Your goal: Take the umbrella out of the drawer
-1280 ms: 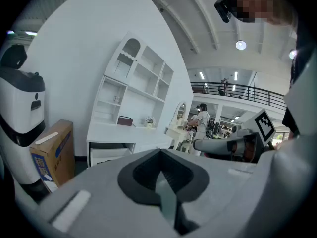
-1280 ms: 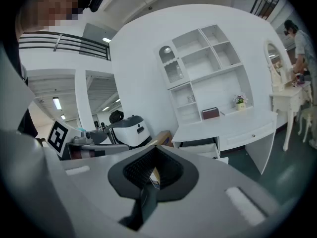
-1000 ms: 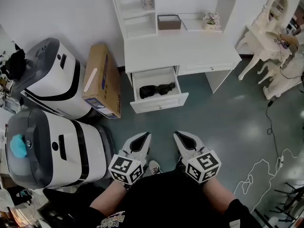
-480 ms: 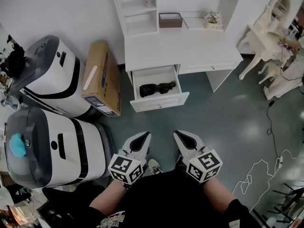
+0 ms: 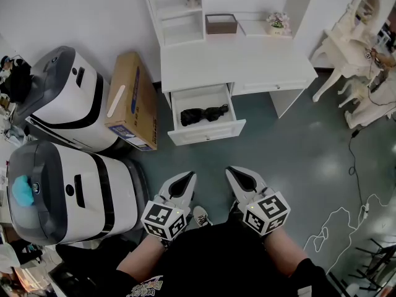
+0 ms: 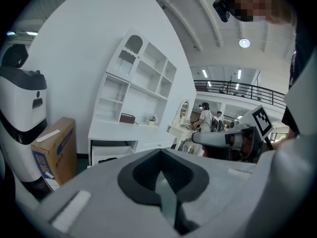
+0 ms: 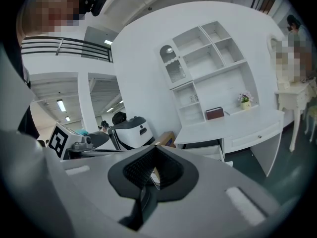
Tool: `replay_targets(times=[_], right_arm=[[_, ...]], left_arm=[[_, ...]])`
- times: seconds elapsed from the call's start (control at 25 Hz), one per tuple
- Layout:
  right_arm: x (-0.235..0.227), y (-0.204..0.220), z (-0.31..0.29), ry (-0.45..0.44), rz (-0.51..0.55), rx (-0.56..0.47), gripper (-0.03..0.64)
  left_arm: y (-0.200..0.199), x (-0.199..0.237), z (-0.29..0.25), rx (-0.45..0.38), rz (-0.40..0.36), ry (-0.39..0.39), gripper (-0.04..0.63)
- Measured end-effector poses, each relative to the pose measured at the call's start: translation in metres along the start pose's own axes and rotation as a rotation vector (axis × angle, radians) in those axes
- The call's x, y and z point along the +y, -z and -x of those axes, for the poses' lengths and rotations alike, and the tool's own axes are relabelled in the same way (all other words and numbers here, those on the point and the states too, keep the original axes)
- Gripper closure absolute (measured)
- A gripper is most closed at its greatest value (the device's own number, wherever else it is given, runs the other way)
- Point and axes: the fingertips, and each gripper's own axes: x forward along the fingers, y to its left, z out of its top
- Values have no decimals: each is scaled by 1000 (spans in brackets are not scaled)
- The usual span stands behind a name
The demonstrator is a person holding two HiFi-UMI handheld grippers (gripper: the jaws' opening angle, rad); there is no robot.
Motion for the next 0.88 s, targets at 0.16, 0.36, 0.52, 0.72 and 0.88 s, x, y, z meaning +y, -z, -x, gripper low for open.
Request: replay_targets(times=[0.16,0.36,0.52,0.72,0.88], right_arm=[[-10,-4,-2,-7,4,9,590],[-22,-12,-9,-39,9,16,590],[-33,-21,-19,-77,27,29,591],[-55,-30,-34,-120,45,49,591],[-74,-39,-45,-157,53,63,591]], left_arm=[[-3,0,-6,-4,4,-11,595],[-8,1,-14,-10,13,-42,595],[-12,7,-24,-20,28,-86,595],[-21,15,-41,-33,33,-138,595],[-26,20,-58,-40,46,-181,595]])
